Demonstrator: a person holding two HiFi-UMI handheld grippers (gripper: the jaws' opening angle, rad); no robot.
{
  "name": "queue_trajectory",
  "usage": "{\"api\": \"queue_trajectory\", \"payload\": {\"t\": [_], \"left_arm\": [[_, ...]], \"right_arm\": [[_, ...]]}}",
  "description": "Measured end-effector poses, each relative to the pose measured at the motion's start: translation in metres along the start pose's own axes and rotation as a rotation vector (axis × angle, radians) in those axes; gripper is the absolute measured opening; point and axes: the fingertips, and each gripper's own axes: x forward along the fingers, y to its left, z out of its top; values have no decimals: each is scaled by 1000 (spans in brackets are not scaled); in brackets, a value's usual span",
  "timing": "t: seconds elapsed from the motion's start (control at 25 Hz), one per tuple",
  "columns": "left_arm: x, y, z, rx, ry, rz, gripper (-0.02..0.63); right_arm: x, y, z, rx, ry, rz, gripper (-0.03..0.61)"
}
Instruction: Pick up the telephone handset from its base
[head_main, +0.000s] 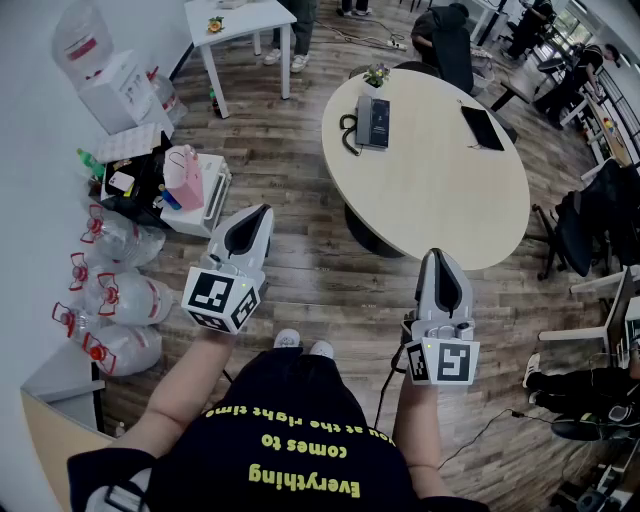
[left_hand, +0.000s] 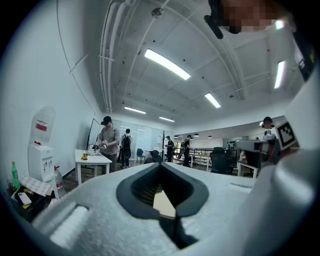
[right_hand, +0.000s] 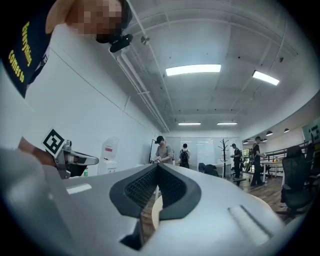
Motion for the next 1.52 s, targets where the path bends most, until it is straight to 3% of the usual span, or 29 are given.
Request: {"api": "queue_trajectory", "payload": {"t": [0.4, 0.64, 0.76, 0.92, 1.2, 1.52], "left_arm": [[2, -17, -11, 103, 28, -3, 5], [6, -27, -9, 54, -2, 14, 6], [12, -34, -11, 29, 2, 23, 133], [19, -48, -15, 30, 13, 14, 169], [37, -67, -17, 33, 18, 8, 253], [92, -33, -22, 41, 27, 20, 256]], "right_arm": [[-12, -13, -8, 41, 10, -8, 12], [-25, -33, -11, 69, -25, -22, 12], [-29, -46, -19, 72, -14, -28, 18], [-33, -55, -16, 99, -67, 18, 91], [-14, -74, -28, 126, -27, 59, 203], [48, -82, -45, 129, 0, 89, 233]]}}
